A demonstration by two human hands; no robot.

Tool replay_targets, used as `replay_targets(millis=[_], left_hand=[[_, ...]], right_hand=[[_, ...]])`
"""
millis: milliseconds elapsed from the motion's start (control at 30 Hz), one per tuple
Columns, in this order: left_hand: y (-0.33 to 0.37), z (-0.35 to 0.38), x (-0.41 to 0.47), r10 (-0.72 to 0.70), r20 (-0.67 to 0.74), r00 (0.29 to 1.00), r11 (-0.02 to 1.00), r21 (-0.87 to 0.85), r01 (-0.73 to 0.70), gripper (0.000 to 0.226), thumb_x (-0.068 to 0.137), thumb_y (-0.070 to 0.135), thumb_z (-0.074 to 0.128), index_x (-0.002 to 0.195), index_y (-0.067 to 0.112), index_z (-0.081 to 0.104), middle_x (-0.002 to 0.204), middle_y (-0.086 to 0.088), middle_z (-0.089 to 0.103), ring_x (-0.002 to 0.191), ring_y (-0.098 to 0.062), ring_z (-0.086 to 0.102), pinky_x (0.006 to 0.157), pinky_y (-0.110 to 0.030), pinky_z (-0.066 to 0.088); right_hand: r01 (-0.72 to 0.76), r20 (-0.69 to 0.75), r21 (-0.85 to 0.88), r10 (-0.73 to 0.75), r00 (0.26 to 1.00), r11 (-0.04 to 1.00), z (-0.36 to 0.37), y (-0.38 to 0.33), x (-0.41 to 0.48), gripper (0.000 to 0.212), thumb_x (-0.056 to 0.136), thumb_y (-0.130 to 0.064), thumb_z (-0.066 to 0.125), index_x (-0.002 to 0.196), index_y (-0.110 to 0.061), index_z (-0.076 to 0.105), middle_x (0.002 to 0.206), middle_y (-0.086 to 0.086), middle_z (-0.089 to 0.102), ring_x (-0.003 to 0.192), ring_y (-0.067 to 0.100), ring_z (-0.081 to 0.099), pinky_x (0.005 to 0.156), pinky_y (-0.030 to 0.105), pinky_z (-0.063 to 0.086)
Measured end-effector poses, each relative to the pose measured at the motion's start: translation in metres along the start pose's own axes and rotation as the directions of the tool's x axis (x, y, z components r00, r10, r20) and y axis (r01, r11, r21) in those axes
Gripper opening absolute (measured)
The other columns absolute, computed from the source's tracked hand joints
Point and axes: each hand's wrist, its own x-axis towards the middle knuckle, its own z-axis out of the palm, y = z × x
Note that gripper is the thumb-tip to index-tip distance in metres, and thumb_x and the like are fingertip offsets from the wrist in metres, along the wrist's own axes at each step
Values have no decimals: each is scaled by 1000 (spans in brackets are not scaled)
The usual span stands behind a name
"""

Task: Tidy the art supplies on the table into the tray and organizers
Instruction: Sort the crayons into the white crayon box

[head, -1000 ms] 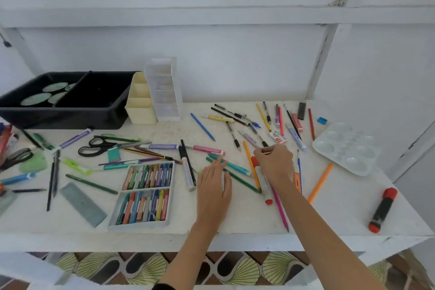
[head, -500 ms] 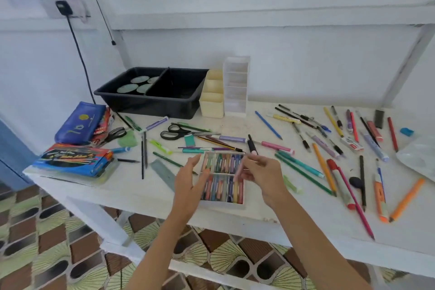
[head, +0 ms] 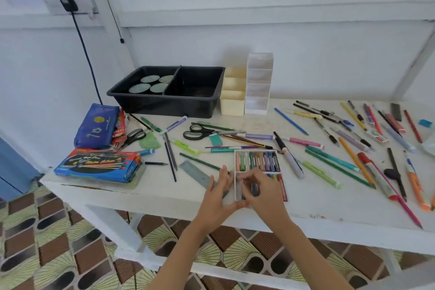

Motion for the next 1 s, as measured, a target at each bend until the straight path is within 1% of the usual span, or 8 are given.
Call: replay_targets(millis=[133,267,400,533,633,800,900,1000], left_hand=[[-7,2,2,31,-14,999,999,10,-30,92,88,30,61,145,26,-10,148,14,23,123,31,5,114,-22,-13],[-10,3,3,73,-27,997,993,93,-70,76,82,60,47,129,52,-11,157,5,8,143,-2,-7,114,-21,-14],[-24,7,9,85,-41,996,984,163,-77,102,68,89,24,148,30,-1,157,11,-6,144,-9,-13,117,-28,-10],[-22,6,9,109,-39,993,973,210,-99,111,65,91,15,150,20,4,156,9,-5,143,-6,-14,116,-24,-12],[-14,4,6,133,-24,991,968,220,-125,111,65,90,13,149,19,1,154,9,-6,142,-6,-14,115,-22,-14],[-12,-5,2,65,59,996,998,22,-67,89,87,56,51,150,22,-2,151,19,-12,140,-1,-19,114,-21,-13],[-11,-19,-1,-31,92,995,961,-272,56,83,88,27,64,148,41,8,155,19,-2,142,0,-8,117,-27,6],[-3,-32,-2,-104,11,994,879,-466,97,74,83,0,57,137,44,32,152,17,24,139,2,20,99,-4,29]], right_hand=[[45,43,-153,-39,998,987,5,6,-13,19,78,-11,71,95,-19,68,94,-10,69,92,7,61,83,15,44],[52,66,-182,-41,997,982,8,10,-22,20,83,-20,66,103,-18,70,104,-13,67,105,0,56,96,16,41],[37,5,-197,-37,999,980,15,8,-28,21,86,-20,58,98,-13,74,101,-13,66,110,-7,49,101,5,29],[35,-14,-265,-40,999,964,19,-2,-21,33,93,-27,46,85,-8,73,86,-3,69,92,1,53,90,23,42],[52,22,-361,-47,999,931,22,-8,-15,40,93,-32,35,80,-12,66,75,-4,63,76,6,49,77,22,40],[-52,15,-210,57,998,976,13,-11,-3,35,95,-30,41,74,-14,65,65,-6,59,72,8,51,66,13,35],[-54,29,-224,62,998,973,10,-9,8,31,94,-20,49,71,-11,68,64,-5,64,64,9,54,60,18,37],[-147,68,-251,169,983,957,10,-10,22,29,94,-18,53,72,-15,70,64,-2,67,60,13,58,55,26,40]])
